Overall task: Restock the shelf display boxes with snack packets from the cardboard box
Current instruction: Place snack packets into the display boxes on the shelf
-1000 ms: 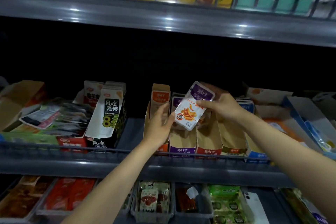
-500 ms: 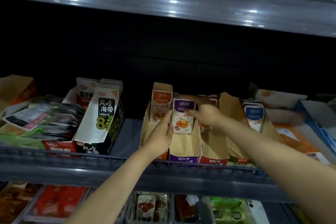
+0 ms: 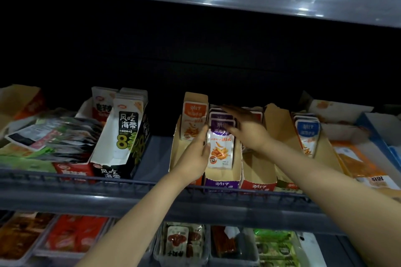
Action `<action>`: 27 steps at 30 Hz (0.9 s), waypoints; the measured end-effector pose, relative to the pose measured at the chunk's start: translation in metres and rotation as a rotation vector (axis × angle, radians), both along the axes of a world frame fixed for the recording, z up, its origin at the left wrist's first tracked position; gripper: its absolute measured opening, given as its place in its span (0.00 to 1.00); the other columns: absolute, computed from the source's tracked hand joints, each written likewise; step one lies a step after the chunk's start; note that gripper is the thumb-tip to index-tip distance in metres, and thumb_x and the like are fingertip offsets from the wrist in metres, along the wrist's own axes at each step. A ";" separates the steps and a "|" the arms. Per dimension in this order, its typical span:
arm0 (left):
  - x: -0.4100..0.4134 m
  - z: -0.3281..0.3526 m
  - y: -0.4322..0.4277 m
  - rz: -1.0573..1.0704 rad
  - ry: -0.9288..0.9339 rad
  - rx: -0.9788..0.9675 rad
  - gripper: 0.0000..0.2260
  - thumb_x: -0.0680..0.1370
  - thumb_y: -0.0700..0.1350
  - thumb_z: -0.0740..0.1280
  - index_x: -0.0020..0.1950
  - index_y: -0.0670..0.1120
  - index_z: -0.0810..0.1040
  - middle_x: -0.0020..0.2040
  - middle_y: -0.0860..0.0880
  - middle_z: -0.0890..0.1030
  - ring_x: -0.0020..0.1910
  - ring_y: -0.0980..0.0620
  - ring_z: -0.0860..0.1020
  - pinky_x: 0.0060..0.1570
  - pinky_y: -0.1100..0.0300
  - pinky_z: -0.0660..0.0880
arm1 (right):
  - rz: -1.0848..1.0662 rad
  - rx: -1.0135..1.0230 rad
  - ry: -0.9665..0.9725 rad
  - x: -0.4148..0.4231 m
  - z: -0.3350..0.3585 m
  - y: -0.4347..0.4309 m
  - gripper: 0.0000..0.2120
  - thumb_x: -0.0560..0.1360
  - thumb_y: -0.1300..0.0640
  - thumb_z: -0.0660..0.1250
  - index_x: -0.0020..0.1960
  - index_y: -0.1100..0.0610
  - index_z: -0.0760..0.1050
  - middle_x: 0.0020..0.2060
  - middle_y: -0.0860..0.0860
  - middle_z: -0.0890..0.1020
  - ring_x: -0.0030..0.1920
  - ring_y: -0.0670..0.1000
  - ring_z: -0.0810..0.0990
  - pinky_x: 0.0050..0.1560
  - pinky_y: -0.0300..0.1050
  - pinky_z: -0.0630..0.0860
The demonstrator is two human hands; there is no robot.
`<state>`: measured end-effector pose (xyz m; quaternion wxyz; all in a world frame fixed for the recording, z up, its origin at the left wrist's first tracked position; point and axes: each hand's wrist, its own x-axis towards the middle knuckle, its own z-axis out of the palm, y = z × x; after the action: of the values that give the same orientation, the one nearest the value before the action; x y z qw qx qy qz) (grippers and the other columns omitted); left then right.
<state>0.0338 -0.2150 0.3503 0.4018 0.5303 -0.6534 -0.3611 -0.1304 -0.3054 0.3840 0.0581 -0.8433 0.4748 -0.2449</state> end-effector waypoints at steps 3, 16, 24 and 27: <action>-0.001 0.001 0.001 0.004 0.019 -0.006 0.22 0.83 0.42 0.53 0.69 0.65 0.51 0.63 0.62 0.65 0.54 0.72 0.67 0.46 0.82 0.67 | 0.003 -0.007 -0.008 0.001 0.002 0.002 0.28 0.77 0.52 0.66 0.74 0.50 0.61 0.72 0.52 0.67 0.69 0.54 0.68 0.64 0.47 0.70; 0.002 0.007 0.003 0.011 0.077 0.058 0.23 0.83 0.41 0.55 0.77 0.52 0.53 0.73 0.54 0.64 0.62 0.64 0.64 0.43 0.86 0.63 | 0.109 0.110 0.345 0.013 0.015 0.034 0.38 0.67 0.41 0.73 0.72 0.52 0.63 0.68 0.49 0.72 0.66 0.49 0.72 0.64 0.45 0.69; 0.005 0.007 0.002 -0.001 0.115 0.095 0.24 0.83 0.42 0.54 0.77 0.54 0.51 0.77 0.53 0.57 0.67 0.64 0.57 0.54 0.78 0.56 | 0.053 0.184 0.617 0.035 0.019 0.041 0.46 0.64 0.39 0.75 0.73 0.56 0.58 0.67 0.53 0.70 0.64 0.54 0.71 0.62 0.47 0.70; 0.004 0.008 0.004 -0.006 0.127 0.104 0.24 0.83 0.41 0.54 0.77 0.54 0.51 0.77 0.54 0.57 0.65 0.65 0.58 0.54 0.79 0.57 | 0.047 0.236 0.641 0.039 0.021 0.042 0.47 0.63 0.39 0.75 0.72 0.57 0.56 0.68 0.54 0.68 0.64 0.55 0.70 0.62 0.48 0.70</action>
<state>0.0382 -0.2113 0.3579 0.4134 0.5245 -0.6084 -0.4288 -0.0916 -0.2637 0.4045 0.0091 -0.8756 0.4744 0.0905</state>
